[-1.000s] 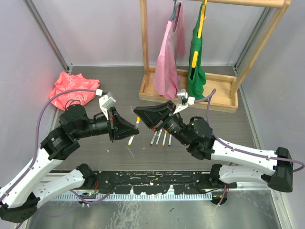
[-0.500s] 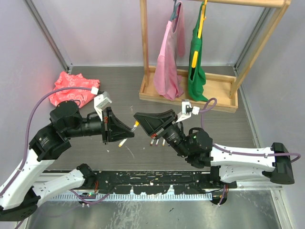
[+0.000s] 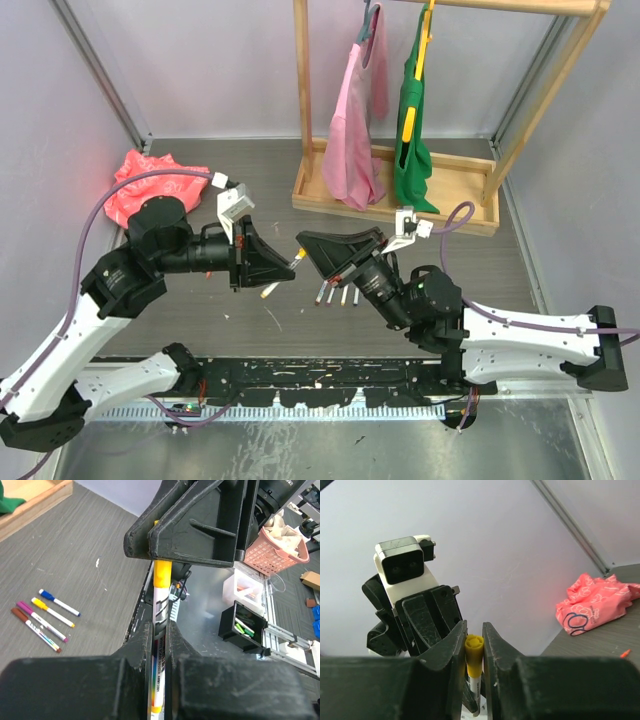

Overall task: Insert the pens into the pen caps
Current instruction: Press the pen cap onto the pen, then place the pen at the center of the board.

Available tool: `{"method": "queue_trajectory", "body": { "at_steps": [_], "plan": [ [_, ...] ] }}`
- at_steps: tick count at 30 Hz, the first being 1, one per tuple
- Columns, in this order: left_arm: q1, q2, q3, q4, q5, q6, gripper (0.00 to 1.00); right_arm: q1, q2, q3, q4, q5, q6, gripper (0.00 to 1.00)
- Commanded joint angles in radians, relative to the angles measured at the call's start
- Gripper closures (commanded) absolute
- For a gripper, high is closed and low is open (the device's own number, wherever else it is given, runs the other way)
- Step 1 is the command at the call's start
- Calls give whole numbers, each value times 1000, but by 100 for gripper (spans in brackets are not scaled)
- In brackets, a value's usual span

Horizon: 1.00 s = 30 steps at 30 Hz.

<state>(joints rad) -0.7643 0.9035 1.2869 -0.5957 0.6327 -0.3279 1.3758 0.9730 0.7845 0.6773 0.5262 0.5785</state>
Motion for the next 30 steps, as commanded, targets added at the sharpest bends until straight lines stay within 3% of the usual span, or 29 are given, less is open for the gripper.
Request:
{"method": "queue_trajectory", "body": {
  "at_steps": [1,8,16,22,25,30],
  "plan": [
    [35,33,32,308,-63,17,100,1,-17,56,-229,-128,-93,72],
    [35,1,-54,266,-52,27,100,-32,-66,170,-294,-78,-236,59],
    [34,-60,-158,211,-231,17,100,-34,-184,47,-363,42,-229,53],
    [35,-20,-197,86,-465,-40,100,-32,-201,31,-725,176,-103,44],
    [35,25,-237,66,-490,-80,100,-33,-195,20,-885,193,-2,39],
    [35,113,-333,115,-508,-147,100,-34,-227,-90,-936,159,149,35]
  ]
}}
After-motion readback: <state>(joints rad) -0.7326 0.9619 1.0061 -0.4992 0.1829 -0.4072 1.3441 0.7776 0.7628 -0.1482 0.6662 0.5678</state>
